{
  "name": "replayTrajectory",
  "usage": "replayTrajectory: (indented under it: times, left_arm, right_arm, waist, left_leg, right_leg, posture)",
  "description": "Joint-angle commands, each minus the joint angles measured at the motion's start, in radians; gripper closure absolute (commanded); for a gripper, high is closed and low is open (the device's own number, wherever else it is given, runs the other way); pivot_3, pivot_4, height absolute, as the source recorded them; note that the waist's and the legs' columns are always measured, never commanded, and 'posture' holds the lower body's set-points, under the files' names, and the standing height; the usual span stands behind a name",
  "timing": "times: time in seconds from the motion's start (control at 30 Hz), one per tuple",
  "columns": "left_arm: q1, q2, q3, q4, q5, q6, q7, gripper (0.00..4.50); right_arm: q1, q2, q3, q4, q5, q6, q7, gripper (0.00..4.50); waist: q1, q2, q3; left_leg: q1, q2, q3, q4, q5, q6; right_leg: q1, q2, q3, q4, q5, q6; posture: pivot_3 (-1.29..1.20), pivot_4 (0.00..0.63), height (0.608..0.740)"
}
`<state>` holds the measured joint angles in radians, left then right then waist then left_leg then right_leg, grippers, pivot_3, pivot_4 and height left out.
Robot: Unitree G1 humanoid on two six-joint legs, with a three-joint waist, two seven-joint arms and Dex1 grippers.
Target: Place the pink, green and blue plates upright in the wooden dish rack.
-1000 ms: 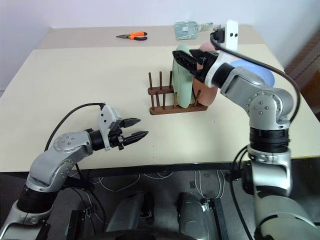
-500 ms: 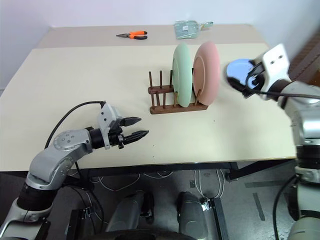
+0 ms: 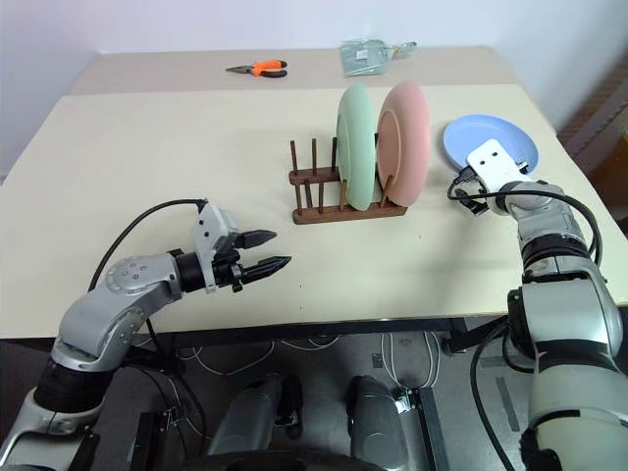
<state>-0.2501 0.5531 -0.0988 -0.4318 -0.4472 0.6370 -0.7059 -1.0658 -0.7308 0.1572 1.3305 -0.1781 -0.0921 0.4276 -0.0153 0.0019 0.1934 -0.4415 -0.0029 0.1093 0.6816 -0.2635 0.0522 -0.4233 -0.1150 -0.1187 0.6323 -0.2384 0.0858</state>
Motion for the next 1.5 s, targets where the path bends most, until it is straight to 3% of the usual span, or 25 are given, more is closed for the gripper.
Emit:
replayTrajectory:
  times: [0.03,0.23,0.43,0.7,0.8,1.03,1.5]
  left_arm:
    - [0.013,0.007,0.027,-0.054,-0.013,0.005,0.011,1.6]
    - [0.028,0.008,0.035,-0.074,-0.019,0.018,0.024,1.6]
    - [0.025,0.009,0.033,-0.074,-0.021,0.024,0.023,1.6]
    - [0.003,0.008,0.015,-0.056,-0.024,0.027,0.0,1.6]
    - [-0.015,0.006,0.002,-0.038,-0.023,0.025,-0.016,1.6]
    - [-0.044,0.002,-0.007,-0.006,-0.015,0.015,-0.032,1.6]
    - [-0.019,-0.001,-0.003,-0.015,0.004,-0.003,-0.025,1.6]
  right_arm:
    - [-0.037,-0.005,-0.018,0.018,-0.032,0.002,-0.035,1.24]
    - [-0.034,-0.002,-0.054,0.019,-0.035,-0.019,-0.023,4.28]
    - [-0.026,-0.033,-0.075,-0.012,-0.041,-0.089,-0.056,4.4]
    - [0.13,-0.051,-0.228,-0.16,0.122,-0.092,0.097,4.4]
    - [0.231,-0.045,-0.258,-0.28,0.172,-0.062,0.169,3.6]
    - [0.348,-0.044,-0.283,-0.448,0.199,0.017,0.169,0.06]
    - [0.272,-0.018,-0.256,-0.354,0.151,-0.014,0.091,0.02]
  waist:
    - [-0.001,0.0,0.0]
    - [-0.001,0.0,0.0]
    - [-0.001,0.0,0.0]
    - [0.004,0.0,0.0]
    - [0.003,0.0,0.0]
    - [-0.001,0.001,-0.001]
    - [0.001,0.001,-0.001]
  left_leg:
    - [0.0,0.0,0.0,0.0,0.0,0.0]
    - [0.0,0.0,0.0,0.0,0.0,-0.001]
    - [0.0,0.0,0.0,0.0,0.0,-0.001]
    - [0.001,0.0,-0.001,0.0,0.0,-0.001]
    - [0.002,0.0,-0.001,0.0,0.0,-0.001]
    - [0.004,0.0,-0.001,0.0,0.0,-0.001]
    - [0.005,0.0,-0.001,0.001,0.0,-0.001]
  right_leg:
    - [0.0,0.0,0.0,0.0,0.0,0.0]
    - [0.0,0.0,0.001,0.0,0.0,0.0]
    - [0.0,0.001,0.001,0.0,0.0,0.0]
    - [0.003,0.001,0.0,-0.001,0.0,0.0]
    - [0.004,0.001,0.0,-0.001,0.0,0.0]
    - [0.004,0.001,0.001,0.0,0.0,0.0]
    - [0.005,0.001,0.001,0.0,0.0,0.0]
  posture:
    - [0.0,0.15,0.74]
    - [0.0,0.15,0.74]
    - [0.0,0.15,0.74]
    - [0.0,0.15,0.74]
    - [0.0,0.15,0.74]
    - [0.0,0.15,0.74]
    - [0.0,0.15,0.74]
